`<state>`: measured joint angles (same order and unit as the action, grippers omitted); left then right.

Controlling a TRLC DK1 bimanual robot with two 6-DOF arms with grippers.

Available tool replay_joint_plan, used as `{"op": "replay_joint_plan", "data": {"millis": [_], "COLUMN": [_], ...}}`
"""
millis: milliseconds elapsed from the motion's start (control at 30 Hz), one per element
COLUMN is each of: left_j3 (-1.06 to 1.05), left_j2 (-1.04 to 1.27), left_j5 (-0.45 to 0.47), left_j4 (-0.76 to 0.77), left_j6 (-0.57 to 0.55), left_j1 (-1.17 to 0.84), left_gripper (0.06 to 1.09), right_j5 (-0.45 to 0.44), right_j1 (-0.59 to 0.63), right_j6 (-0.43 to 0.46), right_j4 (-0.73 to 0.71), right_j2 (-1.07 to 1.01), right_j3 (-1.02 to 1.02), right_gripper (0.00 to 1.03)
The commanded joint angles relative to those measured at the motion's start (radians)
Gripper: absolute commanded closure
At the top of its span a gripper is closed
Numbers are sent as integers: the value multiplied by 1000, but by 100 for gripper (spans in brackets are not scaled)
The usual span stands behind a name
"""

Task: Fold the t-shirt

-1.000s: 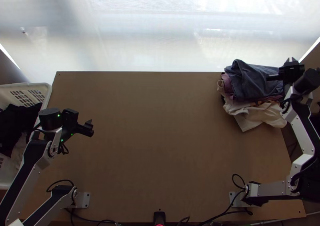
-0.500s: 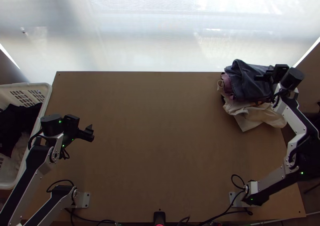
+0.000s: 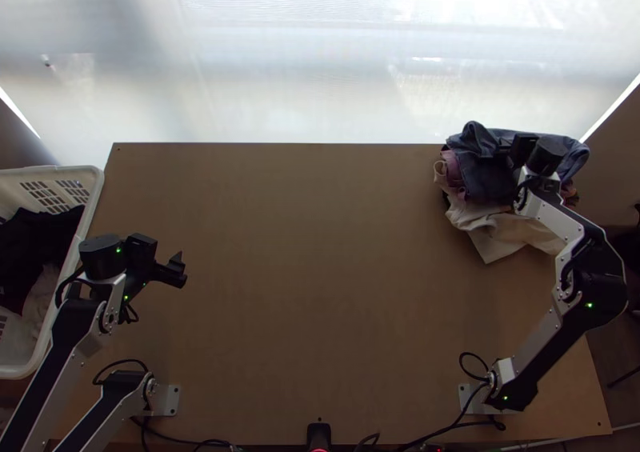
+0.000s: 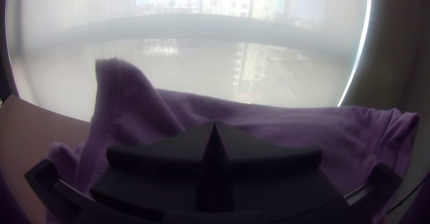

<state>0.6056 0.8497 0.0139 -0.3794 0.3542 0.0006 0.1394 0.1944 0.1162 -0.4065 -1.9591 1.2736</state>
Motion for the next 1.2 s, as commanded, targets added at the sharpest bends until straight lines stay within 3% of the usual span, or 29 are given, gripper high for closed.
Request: {"op": "replay_joint_plan", "data": {"millis": [0,333,367,567,633,1167], "left_j3": [-17,-33,-33,-38,-43,-33], "left_j2": [-14,-15,-18,-21,-21,-35], "left_j5": [-2,-2,-2,-2,-2,-2], "left_j4": [2,8,8,8,8,0], "left_j6": [9,6,8,8,8,8], "left_j1": [12,10,10,10,10,4], "left_gripper": [12,12,12,12,12,12], "right_j5": [3,3,3,3,3,6], "right_j1": [7,28,28,28,31,17], "right_j6": [13,100,105,135,145,168], "right_j4": [-2,-11,-11,-11,0,159], "right_j2": [-49,-54,-50,-26,-9,345], "right_j3": [-43,-106,-108,-140,-152,-281], "right_gripper": [100,100,95,39,4,4]}}
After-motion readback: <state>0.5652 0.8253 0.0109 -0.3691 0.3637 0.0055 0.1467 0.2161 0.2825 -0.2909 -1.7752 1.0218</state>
